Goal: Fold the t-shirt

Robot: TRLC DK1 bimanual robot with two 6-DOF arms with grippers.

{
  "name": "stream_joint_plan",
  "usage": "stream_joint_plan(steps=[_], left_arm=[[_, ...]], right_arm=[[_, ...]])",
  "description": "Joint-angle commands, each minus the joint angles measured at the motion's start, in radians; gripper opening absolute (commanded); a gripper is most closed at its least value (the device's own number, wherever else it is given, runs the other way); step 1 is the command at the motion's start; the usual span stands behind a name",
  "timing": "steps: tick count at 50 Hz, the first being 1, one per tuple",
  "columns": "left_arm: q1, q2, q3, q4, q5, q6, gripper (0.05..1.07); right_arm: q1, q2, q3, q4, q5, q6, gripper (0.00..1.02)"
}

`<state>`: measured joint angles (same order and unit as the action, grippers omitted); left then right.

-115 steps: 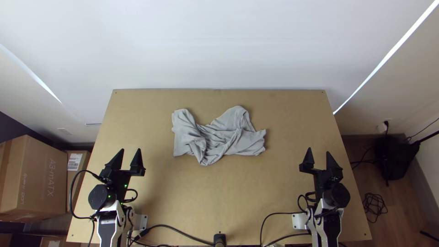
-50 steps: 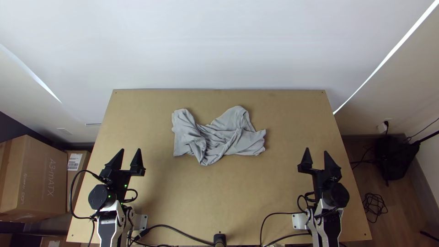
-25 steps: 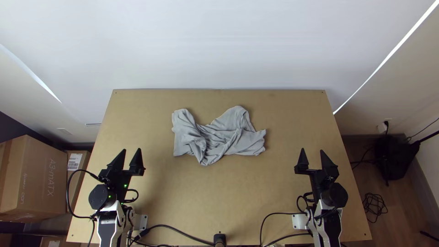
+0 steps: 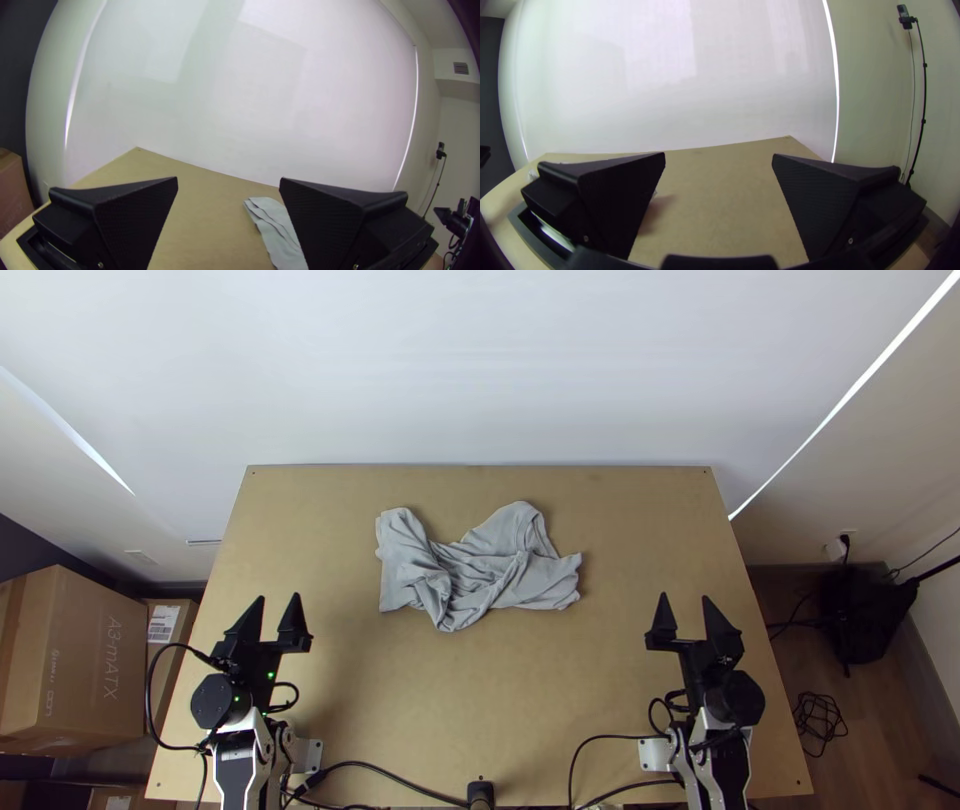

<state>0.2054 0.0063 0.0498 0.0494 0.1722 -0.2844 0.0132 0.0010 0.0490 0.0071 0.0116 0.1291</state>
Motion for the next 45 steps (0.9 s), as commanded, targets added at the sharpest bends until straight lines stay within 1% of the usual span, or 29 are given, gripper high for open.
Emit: stream_joint_plan(steps=[1,5,8,13,23,30,33,39,45], left_arm=[[0.022,0.020,0.071,0.038,0.010,0.027,1.03],[0.015,0.072,0.131,0.040,0.015,0.025,1.03],[0.008,0.132,0.190,0.040,0.021,0.022,1.03],[-0.015,0.261,0.303,0.037,0.029,0.013,1.03],[-0.074,0.494,0.522,0.017,0.041,0.024,1.03],[-0.116,0.658,0.683,-0.082,0.039,0.074,1.03],[-0.133,0.735,0.762,-0.143,0.041,0.079,1.03],[-0.170,0.891,0.921,-0.322,0.043,0.096,1.03],[-0.224,1.041,1.050,-0.522,0.044,0.082,1.03]], right_arm=[[0.011,0.019,0.075,0.053,0.010,-0.006,0.99],[0.021,0.051,0.117,0.088,0.008,-0.013,0.99],[0.024,0.074,0.141,0.142,0.008,-0.016,0.99],[0.064,0.183,0.226,0.174,0.007,-0.025,0.99],[0.074,0.444,0.451,0.159,0.005,-0.008,0.99],[0.085,0.547,0.552,0.094,-0.004,0.003,0.99],[0.097,0.583,0.600,0.033,-0.010,0.004,0.99],[0.117,0.637,0.667,-0.045,-0.015,0.032,0.99],[0.117,0.657,0.689,-0.082,-0.018,0.086,0.99]])
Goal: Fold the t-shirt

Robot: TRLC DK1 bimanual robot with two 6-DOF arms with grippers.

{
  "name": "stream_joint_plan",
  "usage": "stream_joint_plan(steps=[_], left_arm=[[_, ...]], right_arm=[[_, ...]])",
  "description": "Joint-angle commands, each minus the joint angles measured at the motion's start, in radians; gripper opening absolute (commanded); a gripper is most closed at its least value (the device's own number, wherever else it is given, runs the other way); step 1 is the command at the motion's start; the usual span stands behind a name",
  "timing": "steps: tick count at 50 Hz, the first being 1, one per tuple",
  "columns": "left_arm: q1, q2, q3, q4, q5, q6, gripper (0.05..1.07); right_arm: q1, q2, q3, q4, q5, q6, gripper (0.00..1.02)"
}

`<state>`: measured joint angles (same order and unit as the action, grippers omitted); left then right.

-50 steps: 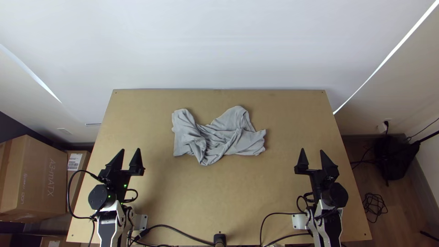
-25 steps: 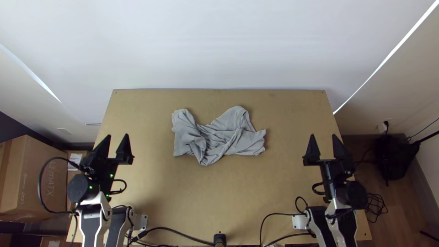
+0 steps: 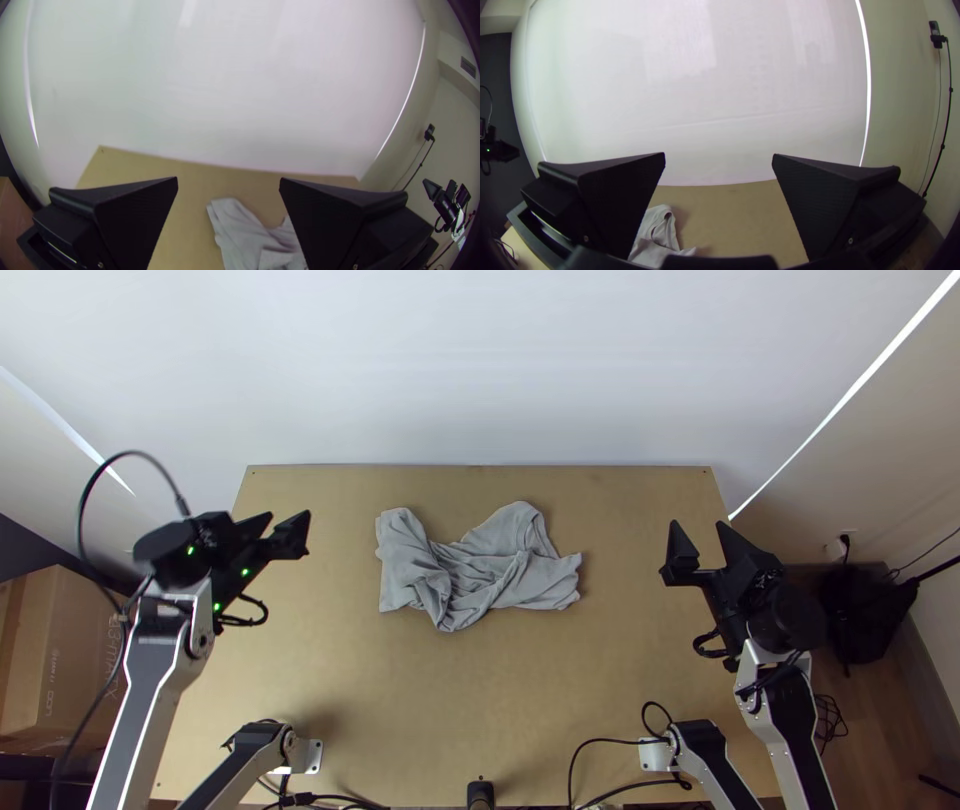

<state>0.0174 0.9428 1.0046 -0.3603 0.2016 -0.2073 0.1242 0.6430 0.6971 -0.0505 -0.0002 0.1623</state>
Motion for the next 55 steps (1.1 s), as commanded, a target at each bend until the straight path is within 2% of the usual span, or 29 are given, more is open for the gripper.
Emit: stream_joint_plan(steps=[1,7,10,24,29,41,55], left_arm=[[-0.048,0.136,0.118,-0.151,0.015,-0.003,1.03],[-0.096,0.315,0.227,-0.367,0.018,-0.018,1.03],[-0.112,0.364,0.252,-0.420,0.018,-0.010,1.03],[-0.212,0.476,0.232,-0.424,0.113,-0.057,1.03],[-0.243,0.537,0.218,-0.424,0.114,-0.060,1.03],[-0.270,0.590,0.173,-0.264,0.111,-0.099,1.03],[-0.323,0.671,0.155,-0.186,0.098,-0.096,1.02]], right_arm=[[0.006,0.018,0.044,-0.034,-0.007,0.056,0.99],[0.006,0.073,0.085,-0.140,-0.021,0.111,0.99],[0.005,0.099,0.107,-0.189,-0.023,0.128,0.99],[-0.044,0.129,0.143,-0.296,-0.024,0.221,0.99],[-0.058,0.133,0.163,-0.325,-0.023,0.252,0.99],[-0.078,0.167,0.197,-0.397,-0.024,0.309,0.99],[-0.078,0.165,0.186,-0.445,-0.024,0.358,0.98]])
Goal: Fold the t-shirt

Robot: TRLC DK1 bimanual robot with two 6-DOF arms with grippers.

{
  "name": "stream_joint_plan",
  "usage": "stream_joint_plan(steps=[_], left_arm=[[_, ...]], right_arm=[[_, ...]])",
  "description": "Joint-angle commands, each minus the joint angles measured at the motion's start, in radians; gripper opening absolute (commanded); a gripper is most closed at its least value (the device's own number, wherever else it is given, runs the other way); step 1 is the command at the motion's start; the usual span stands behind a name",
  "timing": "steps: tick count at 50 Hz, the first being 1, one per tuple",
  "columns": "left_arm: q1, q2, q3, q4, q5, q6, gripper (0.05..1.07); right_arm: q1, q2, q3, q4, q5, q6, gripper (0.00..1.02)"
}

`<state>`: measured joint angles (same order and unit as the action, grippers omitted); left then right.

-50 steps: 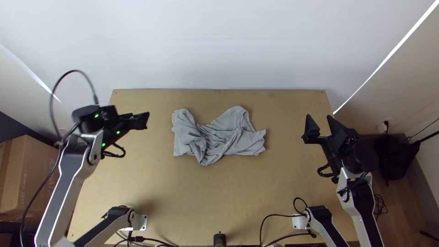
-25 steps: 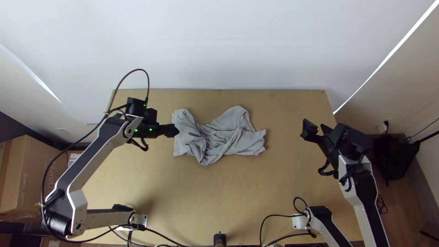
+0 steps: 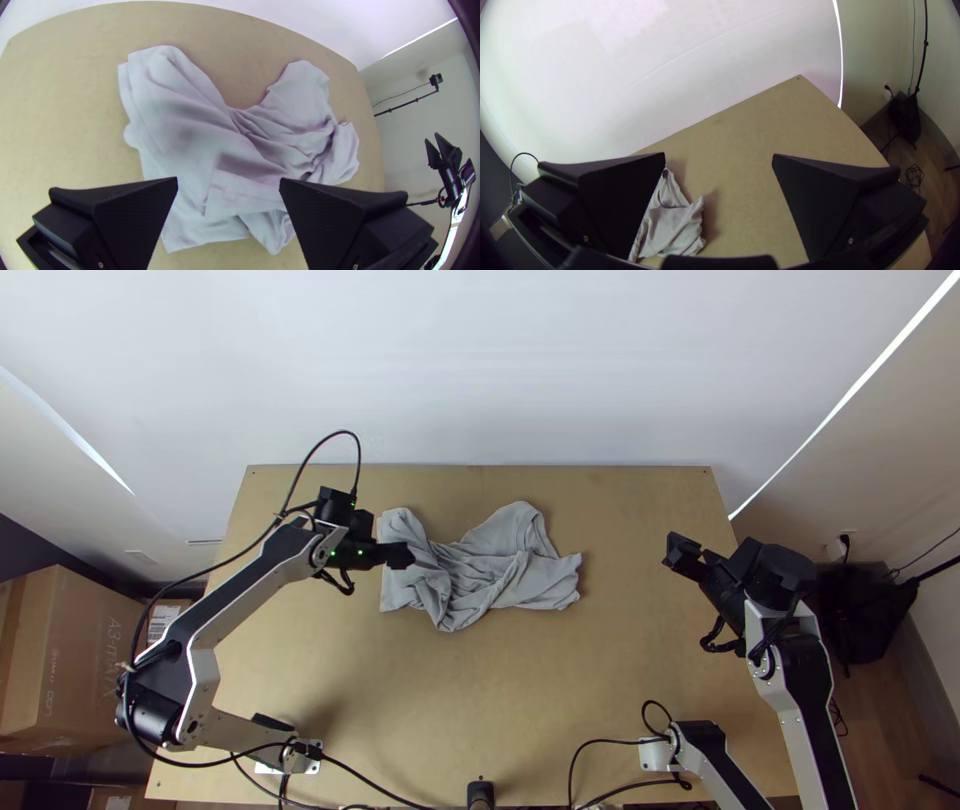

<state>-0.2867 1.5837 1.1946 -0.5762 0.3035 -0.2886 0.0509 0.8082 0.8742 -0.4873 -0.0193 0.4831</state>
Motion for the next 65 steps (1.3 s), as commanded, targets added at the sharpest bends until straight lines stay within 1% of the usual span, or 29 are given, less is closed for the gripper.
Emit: stream_joint_plan(steps=[1,13,16,20,22,25,30,32,41,45,47,50,55,61,65], left_arm=[[-0.022,0.033,-0.036,0.035,-0.006,-0.015,1.02],[-0.054,0.065,-0.043,0.062,-0.006,0.008,1.00],[-0.062,0.068,-0.049,0.062,-0.006,0.009,0.92],[-0.071,0.068,-0.056,0.062,-0.006,0.012,0.86],[-0.075,0.068,-0.064,0.062,-0.006,0.014,0.78],[-0.081,0.064,-0.075,0.062,-0.006,0.017,0.63],[-0.085,0.064,-0.092,0.067,-0.006,0.034,0.27],[-0.085,0.062,-0.099,0.078,-0.004,0.052,0.07],[-0.068,0.042,-0.112,0.068,-0.006,0.065,0.08],[-0.032,0.018,-0.079,0.022,-0.006,0.048,0.08],[-0.016,-0.001,-0.058,-0.004,-0.006,0.042,0.08],[0.011,-0.041,-0.033,-0.027,-0.006,0.039,0.08],[0.049,-0.100,0.017,-0.071,-0.006,0.031,0.08],[0.095,-0.149,0.085,-0.142,-0.006,0.031,0.08],[0.118,-0.182,0.117,-0.169,-0.006,0.031,0.08]], right_arm=[[-0.005,-0.001,0.008,-0.008,-0.005,0.038,0.98],[-0.019,-0.007,-0.017,-0.010,-0.005,0.046,0.98],[-0.020,-0.007,-0.020,-0.008,-0.004,0.048,0.98],[-0.023,-0.006,-0.023,-0.007,-0.004,0.049,0.98],[-0.028,-0.006,-0.024,-0.004,-0.005,0.049,0.98],[-0.029,0.002,-0.029,-0.002,-0.004,0.048,0.98],[-0.039,0.016,-0.035,-0.004,-0.004,0.048,0.98],[-0.043,0.022,-0.037,-0.007,-0.004,0.048,0.98],[-0.052,0.088,-0.029,-0.059,-0.005,0.057,0.98],[-0.052,0.137,-0.011,-0.102,-0.005,0.084,0.98],[-0.052,0.158,-0.003,-0.120,-0.007,0.109,0.98],[-0.049,0.194,0.016,-0.152,-0.024,0.138,0.98],[-0.045,0.247,0.037,-0.178,-0.057,0.167,0.98],[-0.042,0.306,0.072,-0.229,-0.163,0.279,0.96],[0.006,0.330,0.097,-0.251,-0.171,0.290,0.92]])
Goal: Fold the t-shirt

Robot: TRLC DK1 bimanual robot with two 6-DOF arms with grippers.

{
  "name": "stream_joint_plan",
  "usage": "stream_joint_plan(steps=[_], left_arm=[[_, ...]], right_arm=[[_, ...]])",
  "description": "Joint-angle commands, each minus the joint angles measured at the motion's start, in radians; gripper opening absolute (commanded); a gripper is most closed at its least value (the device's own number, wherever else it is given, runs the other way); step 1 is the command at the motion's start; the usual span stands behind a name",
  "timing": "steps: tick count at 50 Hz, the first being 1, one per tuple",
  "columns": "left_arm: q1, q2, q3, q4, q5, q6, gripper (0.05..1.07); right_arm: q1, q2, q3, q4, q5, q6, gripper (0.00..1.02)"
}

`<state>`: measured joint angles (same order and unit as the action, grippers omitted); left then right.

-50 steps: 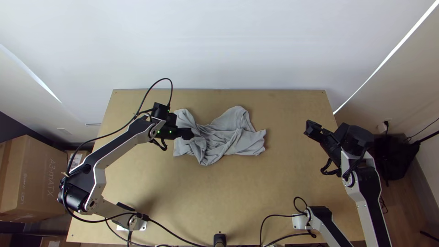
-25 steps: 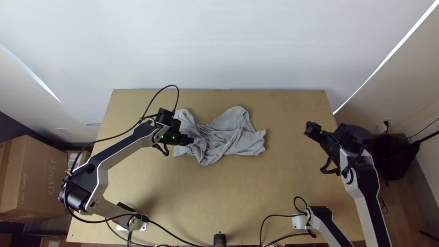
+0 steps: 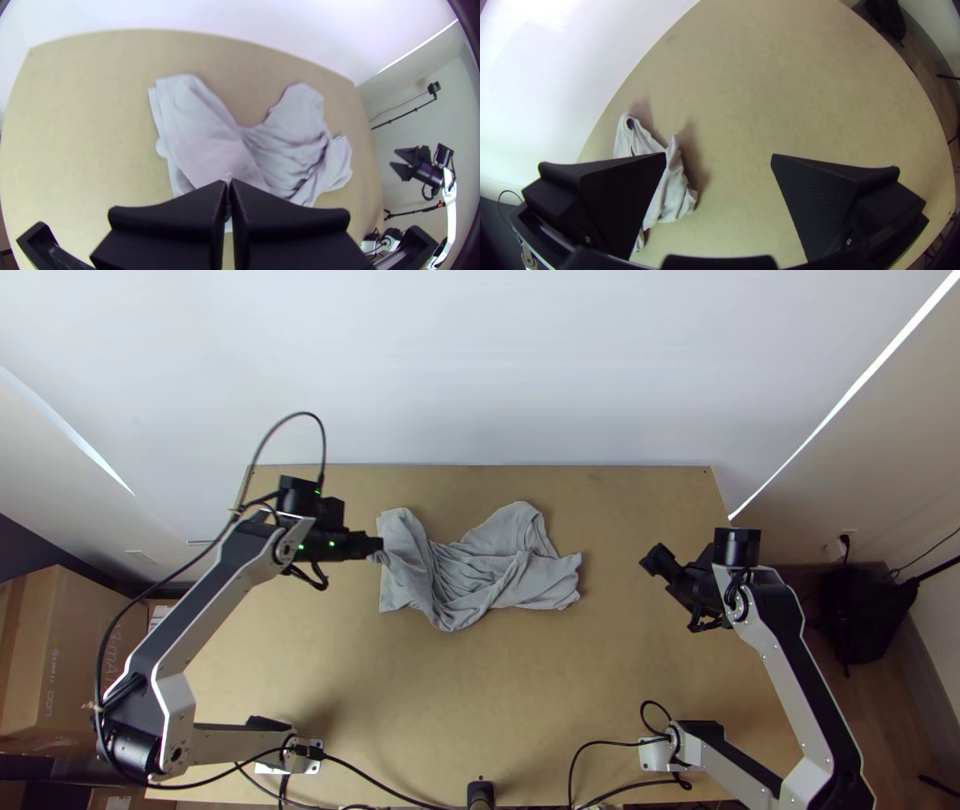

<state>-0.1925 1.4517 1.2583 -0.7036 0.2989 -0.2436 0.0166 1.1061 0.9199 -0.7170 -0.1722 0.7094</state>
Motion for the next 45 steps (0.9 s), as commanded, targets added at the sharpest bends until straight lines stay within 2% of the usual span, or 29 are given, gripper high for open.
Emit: stream_joint_plan(steps=[1,5,8,13,21,25,32,35,39,45], left_arm=[[0.027,-0.054,0.061,-0.051,-0.001,-0.013,0.08],[0.056,-0.080,0.096,-0.085,0.000,-0.014,0.08],[0.076,-0.096,0.125,-0.116,-0.001,-0.014,0.08],[0.120,-0.129,0.164,-0.155,0.000,-0.013,0.08],[0.182,-0.202,0.193,-0.221,0.002,-0.002,0.08],[0.202,-0.235,0.184,-0.243,0.002,0.009,0.08],[0.258,-0.271,0.145,-0.261,0.003,0.024,0.08],[0.289,-0.283,0.130,-0.263,0.014,0.027,0.08],[0.327,-0.298,0.118,-0.272,0.025,0.035,0.08],[0.386,-0.315,0.098,-0.275,0.045,0.053,0.08]], right_arm=[[0.052,0.038,0.056,-0.022,-0.016,0.064,0.92],[0.079,0.051,0.062,-0.012,-0.016,0.073,0.92],[0.088,0.064,0.068,-0.010,-0.016,0.117,0.92],[0.123,0.118,0.074,0.033,-0.016,0.107,0.97],[0.181,0.204,0.100,0.021,-0.021,0.122,0.97],[0.214,0.259,0.116,-0.007,-0.072,0.163,0.94],[0.275,0.337,0.126,-0.033,-0.081,0.151,0.92],[0.289,0.345,0.123,-0.044,-0.081,0.110,0.92],[0.295,0.365,0.123,-0.062,-0.079,0.099,0.82],[0.299,0.390,0.128,-0.084,-0.081,0.081,0.81]])
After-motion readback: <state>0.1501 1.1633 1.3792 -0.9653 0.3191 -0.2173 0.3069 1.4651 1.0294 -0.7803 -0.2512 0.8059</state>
